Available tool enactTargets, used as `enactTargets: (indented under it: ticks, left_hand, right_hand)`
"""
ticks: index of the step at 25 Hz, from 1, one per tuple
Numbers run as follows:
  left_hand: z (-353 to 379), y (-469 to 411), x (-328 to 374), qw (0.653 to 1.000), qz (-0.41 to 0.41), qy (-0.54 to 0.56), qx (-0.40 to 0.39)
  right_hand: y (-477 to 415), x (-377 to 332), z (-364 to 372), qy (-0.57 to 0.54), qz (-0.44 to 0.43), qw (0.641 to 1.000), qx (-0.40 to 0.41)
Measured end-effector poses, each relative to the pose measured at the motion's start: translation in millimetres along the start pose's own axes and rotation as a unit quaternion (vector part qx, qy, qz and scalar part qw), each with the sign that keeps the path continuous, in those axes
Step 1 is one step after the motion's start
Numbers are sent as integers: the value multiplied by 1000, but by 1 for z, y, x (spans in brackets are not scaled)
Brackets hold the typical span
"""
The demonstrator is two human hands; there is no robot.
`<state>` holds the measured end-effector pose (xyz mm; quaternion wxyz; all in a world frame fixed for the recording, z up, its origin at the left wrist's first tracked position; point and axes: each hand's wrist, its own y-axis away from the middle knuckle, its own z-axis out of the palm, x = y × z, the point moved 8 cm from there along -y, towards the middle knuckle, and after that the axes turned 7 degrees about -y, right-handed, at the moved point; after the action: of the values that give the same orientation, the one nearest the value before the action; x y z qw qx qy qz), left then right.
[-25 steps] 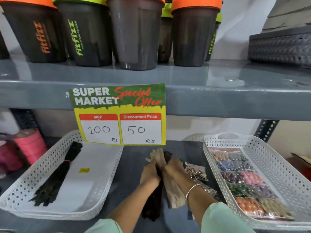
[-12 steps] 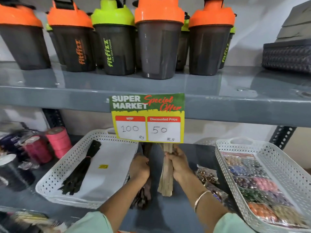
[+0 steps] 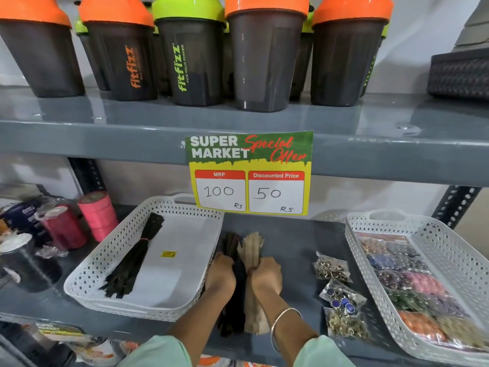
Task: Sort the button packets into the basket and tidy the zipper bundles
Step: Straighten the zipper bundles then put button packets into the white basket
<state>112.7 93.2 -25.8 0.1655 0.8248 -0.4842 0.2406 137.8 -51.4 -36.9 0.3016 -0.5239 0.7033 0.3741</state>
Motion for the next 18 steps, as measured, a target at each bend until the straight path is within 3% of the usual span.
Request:
enactTargets:
  ticks: [5, 7, 10, 12, 14, 16, 18]
  left_hand:
    - [4, 0, 12, 987, 69, -148, -3]
    - [3, 8, 22, 985, 94, -142, 7]
    - [1, 30, 64, 971, 204, -111, 58]
    - [15, 47, 89, 979, 198, -46, 4]
    - [47, 68, 107, 983, 141, -6, -113]
    - [76, 97, 120, 972, 104, -15, -209]
    - [98, 116, 127, 966, 81, -4, -244]
  right_hand:
    - [5, -11, -5, 45, -26, 998, -40]
    - [6, -11, -30, 61, -51, 996, -38]
    - [-2, 2, -91, 127, -71, 989, -16]
    - [-7, 19, -138, 180, -71, 981, 12]
    - [-8, 32, -173, 219, -82, 972, 27]
    - [-8, 40, -181, 252, -78, 964, 5]
    - [-7, 45, -177, 283, -76, 956, -24]
